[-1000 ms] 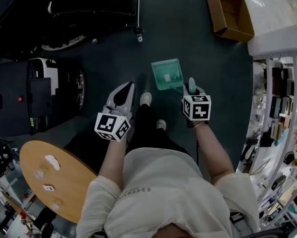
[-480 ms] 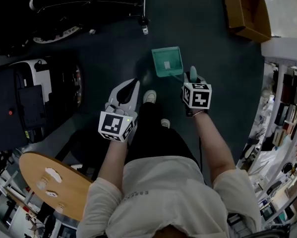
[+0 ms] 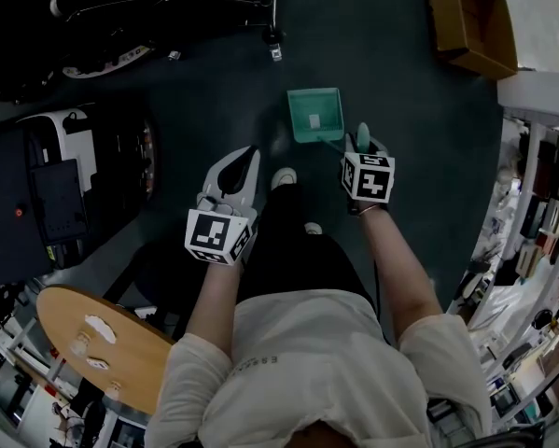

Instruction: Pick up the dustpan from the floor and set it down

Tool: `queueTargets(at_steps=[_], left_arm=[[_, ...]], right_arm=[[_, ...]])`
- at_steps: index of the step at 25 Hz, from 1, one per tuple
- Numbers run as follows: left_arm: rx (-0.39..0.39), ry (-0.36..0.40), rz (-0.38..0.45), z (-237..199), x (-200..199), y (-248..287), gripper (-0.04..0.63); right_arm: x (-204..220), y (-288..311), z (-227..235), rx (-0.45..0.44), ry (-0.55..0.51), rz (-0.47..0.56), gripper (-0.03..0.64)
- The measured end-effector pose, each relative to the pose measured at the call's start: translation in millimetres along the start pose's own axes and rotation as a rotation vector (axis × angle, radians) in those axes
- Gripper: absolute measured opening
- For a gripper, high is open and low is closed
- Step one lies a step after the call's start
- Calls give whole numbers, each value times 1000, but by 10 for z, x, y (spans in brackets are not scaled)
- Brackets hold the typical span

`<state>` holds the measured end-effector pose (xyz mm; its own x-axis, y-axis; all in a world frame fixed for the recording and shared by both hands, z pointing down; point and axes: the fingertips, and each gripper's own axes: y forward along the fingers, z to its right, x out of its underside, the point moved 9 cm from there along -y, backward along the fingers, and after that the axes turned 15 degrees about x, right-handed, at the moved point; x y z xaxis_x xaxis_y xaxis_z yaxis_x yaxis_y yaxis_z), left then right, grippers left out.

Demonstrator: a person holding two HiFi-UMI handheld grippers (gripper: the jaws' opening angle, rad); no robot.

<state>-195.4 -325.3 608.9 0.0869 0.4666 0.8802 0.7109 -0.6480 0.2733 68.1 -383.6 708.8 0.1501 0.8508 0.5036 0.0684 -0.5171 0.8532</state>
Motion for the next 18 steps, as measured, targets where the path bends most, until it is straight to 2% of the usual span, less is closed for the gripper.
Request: queueTargets(at_steps=[1, 2, 3, 7, 10, 12, 15, 16, 18], left_arm=[[-3, 0, 1, 17, -26, -15, 8], [-4, 0, 3, 44, -62, -31, 8], [-4, -2, 6, 84, -106, -49, 8], [4, -4, 27, 355, -363, -130, 8], [28, 31, 73, 576, -653, -178, 8], [34, 43, 95, 823, -827, -299, 8], [33, 75, 128, 1238, -1055, -507, 8], [39, 95, 144, 1371, -1127, -556, 8], [59, 139, 176, 1655, -1236, -647, 8]], right_arm=[[-27, -54, 7, 25, -34, 19, 113], [-63, -124, 16, 43, -60, 41, 217], [-100, -209, 33, 50, -72, 60, 269], [-227, -720, 217, 26, -32, 144, 288], [-375, -1240, 380, -11, -8, 284, 287], [-372, -1702, 493, -21, -10, 386, 246], [-302, -2378, 707, -12, 50, 530, 29], [-284, -2555, 780, -12, 76, 566, -8], [-218, -2860, 912, -22, 104, 622, -8]])
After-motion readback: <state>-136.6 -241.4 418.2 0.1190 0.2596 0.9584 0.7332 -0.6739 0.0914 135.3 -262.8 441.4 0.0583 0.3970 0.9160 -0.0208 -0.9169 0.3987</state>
